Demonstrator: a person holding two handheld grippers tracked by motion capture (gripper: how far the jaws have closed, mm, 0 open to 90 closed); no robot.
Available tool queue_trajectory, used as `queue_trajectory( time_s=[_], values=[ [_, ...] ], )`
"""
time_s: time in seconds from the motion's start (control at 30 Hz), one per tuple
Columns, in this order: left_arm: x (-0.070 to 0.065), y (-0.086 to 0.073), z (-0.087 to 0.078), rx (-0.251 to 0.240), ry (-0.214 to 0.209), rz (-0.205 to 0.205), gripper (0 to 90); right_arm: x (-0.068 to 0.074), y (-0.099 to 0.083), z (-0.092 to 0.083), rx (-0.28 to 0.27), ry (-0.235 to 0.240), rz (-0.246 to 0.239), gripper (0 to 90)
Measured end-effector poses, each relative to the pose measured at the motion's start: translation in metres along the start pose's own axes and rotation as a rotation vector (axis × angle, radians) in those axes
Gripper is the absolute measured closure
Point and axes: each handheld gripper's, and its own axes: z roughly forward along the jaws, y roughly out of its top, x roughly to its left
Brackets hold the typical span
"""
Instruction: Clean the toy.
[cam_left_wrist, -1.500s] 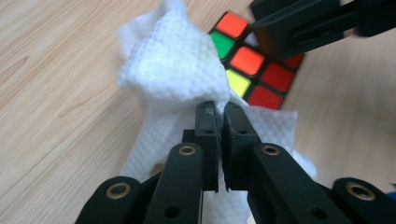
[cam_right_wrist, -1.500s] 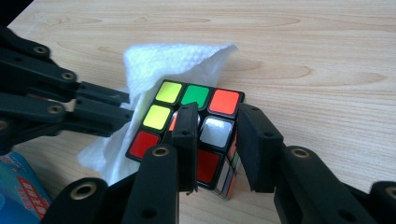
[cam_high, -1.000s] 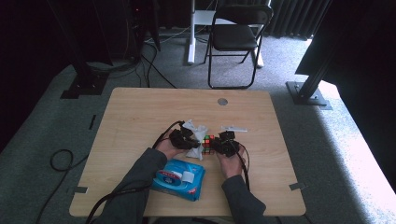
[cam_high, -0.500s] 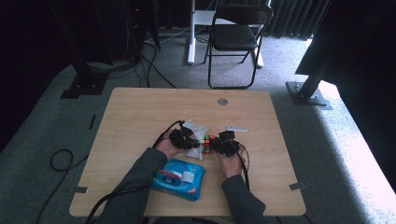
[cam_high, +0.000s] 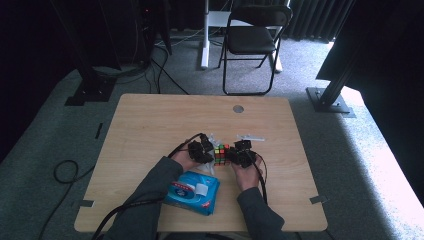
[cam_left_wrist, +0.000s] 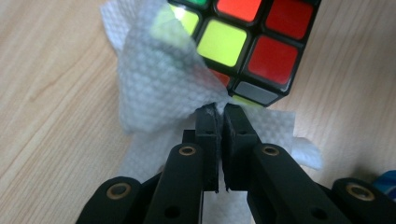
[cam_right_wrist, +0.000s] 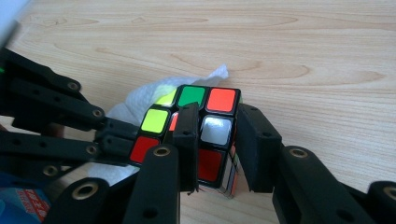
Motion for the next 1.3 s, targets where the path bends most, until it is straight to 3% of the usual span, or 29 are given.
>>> queue_trajectory(
  time_s=[0.13,0.4,0.63,0.97,1.3],
  values=[
    [0.000,0.002,0.005,0.028,0.008,0.010,85.8,0.000,0.000,0.000,-0.001,0.000,0.001,70.3],
    [-0.001,0.001,0.005,0.019,0.032,0.014,85.2,0.000,0.000,0.000,-0.003,-0.001,0.005,70.2],
    [0.004,-0.003,-0.004,-0.074,0.048,-0.040,87.1,-0.001,-0.001,0.000,-0.004,0.006,0.008,70.2],
    [0.006,-0.016,-0.025,-0.226,0.111,-0.126,87.2,-0.002,0.000,0.000,0.003,0.011,0.015,68.2],
    [0.009,-0.020,-0.029,-0.251,0.124,-0.150,87.2,-0.003,-0.002,-0.001,-0.001,0.031,0.039,67.1]
  ],
)
